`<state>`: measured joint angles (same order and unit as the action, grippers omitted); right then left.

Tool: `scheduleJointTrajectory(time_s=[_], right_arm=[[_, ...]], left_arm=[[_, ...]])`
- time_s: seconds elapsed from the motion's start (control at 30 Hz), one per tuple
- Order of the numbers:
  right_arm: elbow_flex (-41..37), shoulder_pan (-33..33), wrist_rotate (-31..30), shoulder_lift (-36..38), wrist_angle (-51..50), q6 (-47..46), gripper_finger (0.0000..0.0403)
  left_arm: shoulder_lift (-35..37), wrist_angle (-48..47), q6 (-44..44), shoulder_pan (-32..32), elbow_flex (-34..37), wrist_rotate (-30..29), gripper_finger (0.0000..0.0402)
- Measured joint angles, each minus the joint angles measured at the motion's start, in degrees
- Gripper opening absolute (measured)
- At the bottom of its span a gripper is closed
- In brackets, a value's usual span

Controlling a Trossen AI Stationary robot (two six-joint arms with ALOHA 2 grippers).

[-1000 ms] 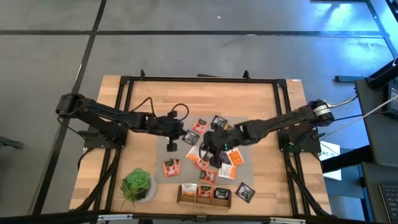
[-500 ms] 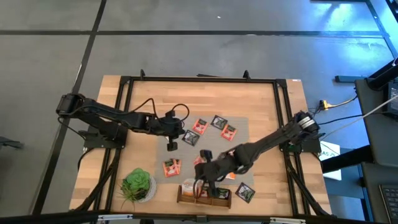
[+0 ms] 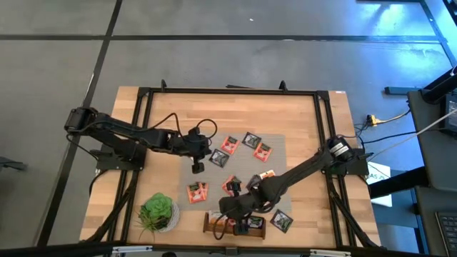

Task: Pick & Place Tea
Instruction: Put the white and orange tea bag into the left section of the wooden organizer, then put the orange tea bag into the middle section of the wooden organizer

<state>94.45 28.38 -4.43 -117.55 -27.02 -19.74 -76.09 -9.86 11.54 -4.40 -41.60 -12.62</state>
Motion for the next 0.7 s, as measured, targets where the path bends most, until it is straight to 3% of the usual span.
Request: scheduleJointTrajectory(time_s=[0.27,0.4,0.7], right_arm=[[0.0,0.0,0.01,-2.04,-0.31,-0.69,0.0006],[0.0,0.0,0.04,-2.04,-0.24,3.45,0.0014],[0.0,-0.54,1.25,-2.04,-0.01,3.24,0.0115]], left_arm=[[0.0,-0.69,1.41,0.0,0.0,0.74,0.002],[0.02,-0.69,1.37,0.0,0.0,0.74,0.002],[0.02,-0.66,1.28,0.0,0.0,0.74,0.002]])
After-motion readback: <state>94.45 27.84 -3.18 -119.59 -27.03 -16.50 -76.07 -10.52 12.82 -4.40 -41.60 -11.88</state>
